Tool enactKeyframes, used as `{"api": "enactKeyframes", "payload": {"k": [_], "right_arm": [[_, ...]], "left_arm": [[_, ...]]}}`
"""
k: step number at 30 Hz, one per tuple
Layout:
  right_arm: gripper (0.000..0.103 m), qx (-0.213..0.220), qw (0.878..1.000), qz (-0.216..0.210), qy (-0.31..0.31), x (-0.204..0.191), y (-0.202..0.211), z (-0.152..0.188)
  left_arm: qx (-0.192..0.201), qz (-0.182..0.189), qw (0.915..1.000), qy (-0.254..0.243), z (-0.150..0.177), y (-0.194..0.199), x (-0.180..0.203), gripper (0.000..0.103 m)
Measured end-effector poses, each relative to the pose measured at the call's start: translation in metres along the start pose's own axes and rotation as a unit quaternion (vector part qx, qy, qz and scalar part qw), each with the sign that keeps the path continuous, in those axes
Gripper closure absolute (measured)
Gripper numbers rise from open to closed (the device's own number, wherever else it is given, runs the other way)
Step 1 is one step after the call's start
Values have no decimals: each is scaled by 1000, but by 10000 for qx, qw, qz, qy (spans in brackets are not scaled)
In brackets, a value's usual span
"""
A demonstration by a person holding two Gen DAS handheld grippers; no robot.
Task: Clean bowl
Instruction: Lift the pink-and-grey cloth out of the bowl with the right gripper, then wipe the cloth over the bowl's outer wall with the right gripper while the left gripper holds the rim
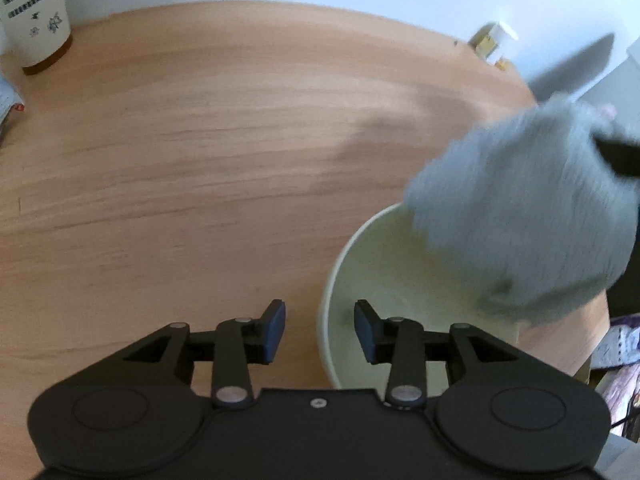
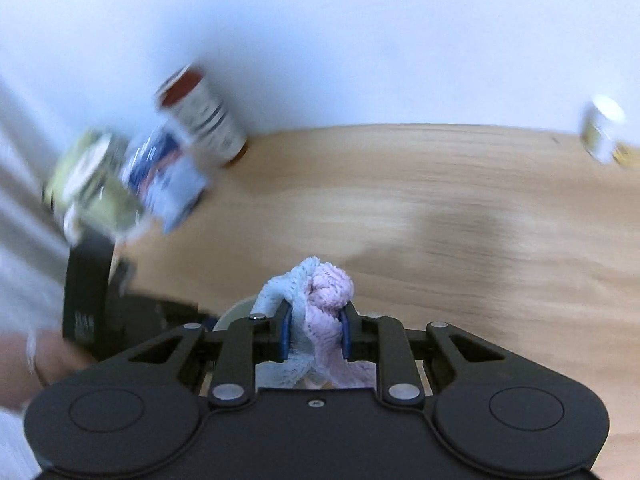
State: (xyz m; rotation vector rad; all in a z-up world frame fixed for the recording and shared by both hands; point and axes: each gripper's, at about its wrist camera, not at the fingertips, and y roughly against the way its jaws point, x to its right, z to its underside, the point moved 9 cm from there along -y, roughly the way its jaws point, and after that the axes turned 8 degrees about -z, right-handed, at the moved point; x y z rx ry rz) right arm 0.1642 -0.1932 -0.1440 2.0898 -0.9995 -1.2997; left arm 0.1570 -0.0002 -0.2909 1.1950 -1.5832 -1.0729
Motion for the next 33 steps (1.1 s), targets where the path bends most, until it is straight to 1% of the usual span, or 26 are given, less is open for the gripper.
{"api": "enactKeyframes", "payload": {"k": [1,4,5,8,11,13,14,18,20,24,28,31,33], "right_arm": [[78,172,9995,-93,-238,7,7,-3],[78,515,9955,-279,-741,23,22,-8],[78,560,9946,-303,-817,25,21,-8],[78,727,9907,-404,-1075,31,17,-9],[78,956,9827,-728,-1409,34,23,-14],[77,1059,9801,-850,-1449,34,29,-18],[77,1061,9807,-839,-1410,34,30,-20],[77,945,9827,-810,-1369,37,24,-21],[77,919,9830,-845,-1350,37,18,-24],[77,536,9879,-886,-1157,37,-13,-27],[77,-197,9930,-919,-713,33,-60,-22],[77,-689,9913,-1051,-387,27,-85,-20],[77,-928,9884,-1181,-210,21,-94,-20]], "left_arm": [[8,-11,10000,-21,-1,0,1,65],[-24,114,9999,-26,-2,0,4,65],[-28,146,9999,-32,-2,1,5,68],[-1,114,9999,-113,-1,2,5,82],[49,107,9999,-112,0,4,4,82],[105,103,9998,-92,1,6,3,83],[183,110,9997,-71,2,9,2,85],[462,189,9987,-82,4,23,7,94],[582,123,9981,-139,5,28,9,94],[856,-65,9950,-504,3,36,22,94],[1124,-220,9883,-1006,2,45,36,94],[1342,-318,9818,-1304,5,52,41,93],[1471,-398,9773,-1474,7,56,42,93]]}}
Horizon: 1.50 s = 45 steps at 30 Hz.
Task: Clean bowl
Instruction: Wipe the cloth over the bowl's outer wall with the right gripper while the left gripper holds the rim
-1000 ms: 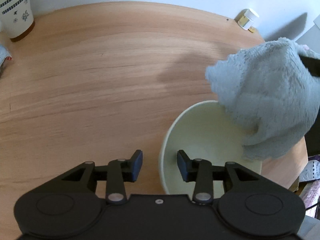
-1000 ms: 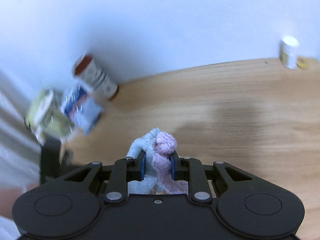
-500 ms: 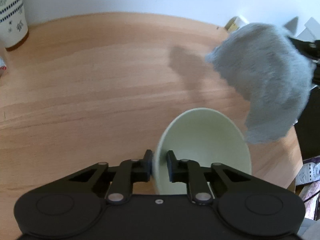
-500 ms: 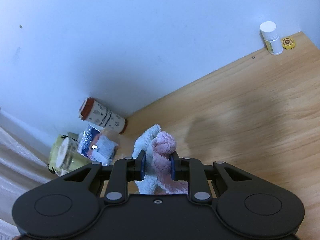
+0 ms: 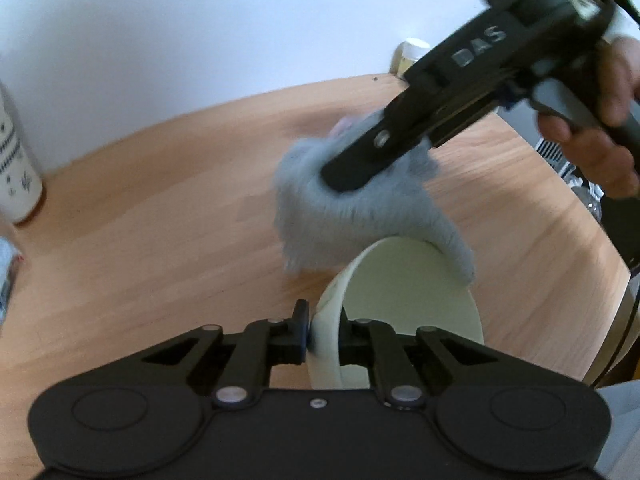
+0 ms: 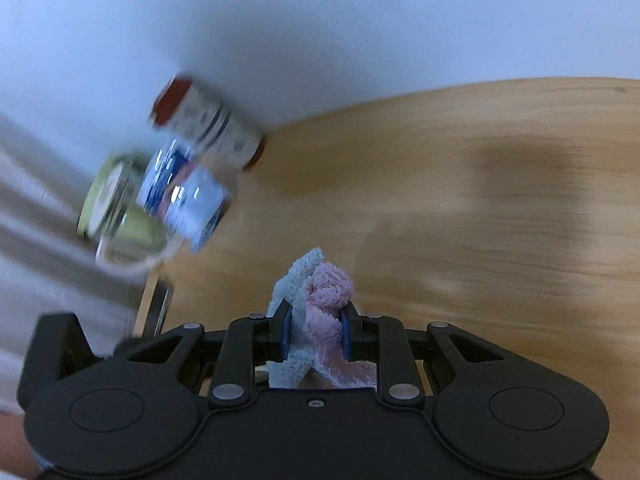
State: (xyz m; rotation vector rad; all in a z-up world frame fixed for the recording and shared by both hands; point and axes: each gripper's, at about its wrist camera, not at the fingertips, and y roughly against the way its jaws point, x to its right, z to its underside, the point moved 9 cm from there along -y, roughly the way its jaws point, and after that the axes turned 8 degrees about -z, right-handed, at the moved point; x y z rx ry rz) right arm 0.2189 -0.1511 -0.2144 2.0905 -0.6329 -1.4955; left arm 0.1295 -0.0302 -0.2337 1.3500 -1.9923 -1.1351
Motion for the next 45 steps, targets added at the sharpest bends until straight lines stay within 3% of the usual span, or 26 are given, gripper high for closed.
{"api": "enactKeyframes", "payload": {"k": [4,8,12,23,35,40,45], "right_arm": [[76,-725,9968,-208,245,-8,-23,6],[76,-1020,9942,-279,204,-16,-33,12],[74,-891,9953,-364,-69,-20,-32,17],[74,-293,9924,-472,-1096,8,-6,30],[74,265,9602,-703,-2691,56,20,74],[74,430,9530,-963,-2841,47,27,65],[74,275,9669,-911,-2367,21,17,45]], "left_arm": [[164,-140,9993,-315,2,9,4,91],[304,-251,9986,-347,-2,16,7,90],[362,-200,9991,-44,-14,14,12,89],[579,-253,9980,37,-25,23,27,88],[408,-90,9977,537,-29,24,22,88],[294,107,9972,678,-29,10,21,88],[286,171,9978,566,-35,13,30,87]]}}
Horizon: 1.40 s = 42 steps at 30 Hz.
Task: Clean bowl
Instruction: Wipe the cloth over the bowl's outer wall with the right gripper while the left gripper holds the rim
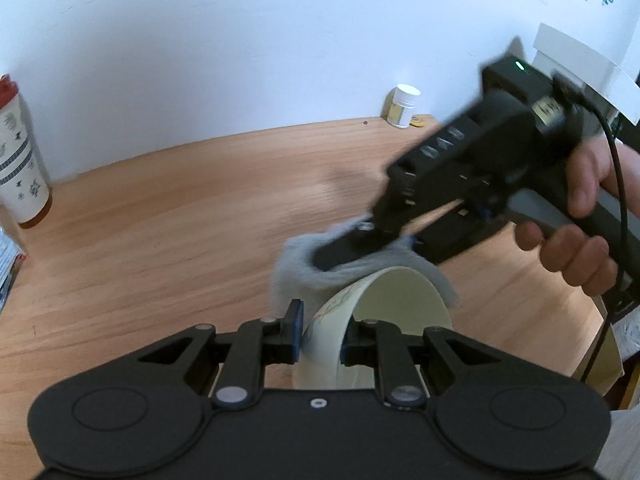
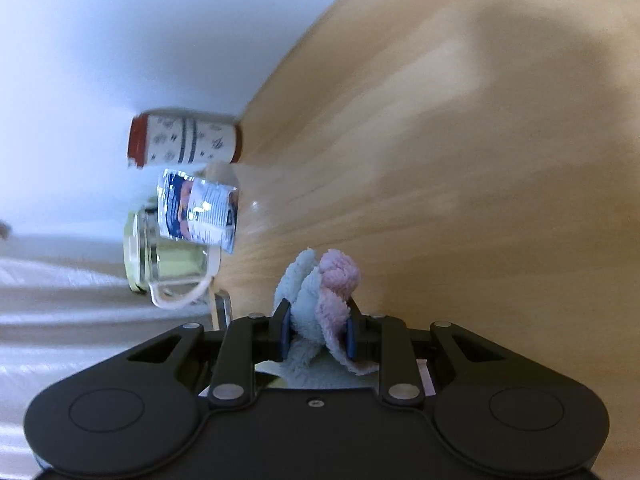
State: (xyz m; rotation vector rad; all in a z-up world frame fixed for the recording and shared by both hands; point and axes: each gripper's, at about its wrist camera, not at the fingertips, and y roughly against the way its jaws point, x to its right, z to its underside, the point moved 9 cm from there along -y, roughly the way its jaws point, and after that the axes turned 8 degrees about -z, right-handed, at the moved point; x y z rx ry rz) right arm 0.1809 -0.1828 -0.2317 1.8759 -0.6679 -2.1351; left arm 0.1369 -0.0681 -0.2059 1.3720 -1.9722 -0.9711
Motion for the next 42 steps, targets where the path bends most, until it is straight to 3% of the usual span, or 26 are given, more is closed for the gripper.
{"api": "enactKeyframes", "payload": {"k": [6,20,27,29,33,36,38,42], "right_arm": [[74,-256,9983,82,524,-25,-18,-1],[74,137,9987,216,-443,38,10,15],[74,168,9975,401,-554,52,14,26],[74,231,9981,413,-398,46,15,26],[74,351,9950,823,454,27,20,20],[73,452,9853,1233,1093,14,22,14],[73,487,9690,1684,1739,4,21,13],[63,224,9202,2449,3045,-6,7,26]], "left_arm": [[19,16,9999,148,1,9,-1,86],[-120,40,9982,589,17,6,-22,85],[-245,-7,9950,963,28,0,-45,85],[-307,-53,9942,1028,33,-2,-50,85],[-367,5,9917,1230,37,-6,-57,86],[-371,25,9915,1246,39,-3,-60,86],[-382,44,9919,1213,41,-1,-61,86],[-518,54,9914,1202,43,-3,-65,90]]}}
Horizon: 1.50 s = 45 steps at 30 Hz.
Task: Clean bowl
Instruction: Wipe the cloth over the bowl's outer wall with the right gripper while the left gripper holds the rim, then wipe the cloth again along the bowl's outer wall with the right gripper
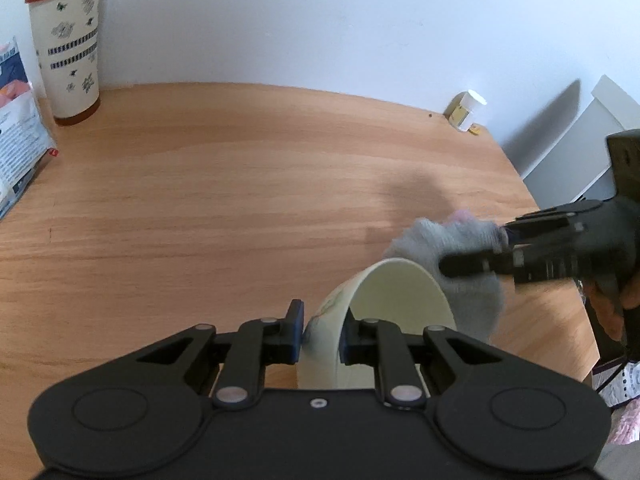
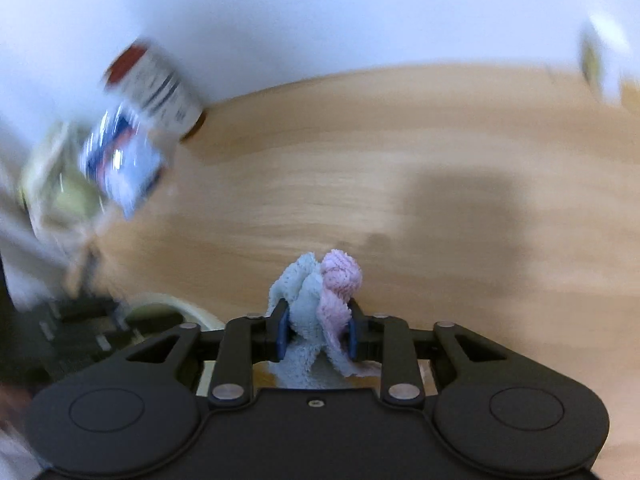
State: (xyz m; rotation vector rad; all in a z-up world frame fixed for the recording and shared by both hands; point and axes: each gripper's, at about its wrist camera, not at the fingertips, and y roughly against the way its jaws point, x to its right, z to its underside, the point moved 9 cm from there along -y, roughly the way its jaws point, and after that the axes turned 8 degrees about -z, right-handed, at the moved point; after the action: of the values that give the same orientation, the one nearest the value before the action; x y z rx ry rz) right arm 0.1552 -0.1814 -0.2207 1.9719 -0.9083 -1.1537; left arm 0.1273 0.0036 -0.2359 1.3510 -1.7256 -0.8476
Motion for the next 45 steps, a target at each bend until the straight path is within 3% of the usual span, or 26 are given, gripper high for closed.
{"api": "enactKeyframes", "payload": {"k": [2,5,11,18,22,24,27,31,35,37,41,45], "right_arm": [[55,-264,9960,335,780,-11,-6,9],[48,-558,9795,713,1800,-25,-12,22],[43,-827,9582,683,2652,-46,-19,32],[42,-943,9391,1188,3084,-44,-42,32],[42,-1002,9422,1275,2931,-35,-48,29],[43,-989,9453,1222,2859,-33,-48,27],[55,-1051,9465,1121,2839,-35,-48,27],[75,-1037,9619,1077,2287,-28,-46,19],[78,-766,9897,648,1025,-12,-32,7],[78,-408,9987,249,181,-1,-18,-1],[78,247,9915,-474,-1188,20,1,-9],[78,694,9704,-1079,-2047,31,0,-5]], "left_arm": [[-78,-29,10000,-14,2,0,-4,91],[-145,-84,9999,-44,4,-1,-11,93],[-186,-127,9996,-151,2,-2,-18,94],[-255,-88,9992,-280,3,-4,-20,94],[-465,-7,9969,-635,4,-7,-15,90],[-532,2,9941,-945,4,-9,-11,76],[-542,14,9876,-1477,-1,-12,-5,65],[-620,130,9838,-1679,-13,-20,-2,65],[-732,394,9783,-1895,-21,-29,4,65],[-759,557,9751,-2010,-23,-31,8,65],[-842,618,9624,-2507,-19,-38,17,68],[-910,776,9550,-2715,-15,-42,23,73]]}}
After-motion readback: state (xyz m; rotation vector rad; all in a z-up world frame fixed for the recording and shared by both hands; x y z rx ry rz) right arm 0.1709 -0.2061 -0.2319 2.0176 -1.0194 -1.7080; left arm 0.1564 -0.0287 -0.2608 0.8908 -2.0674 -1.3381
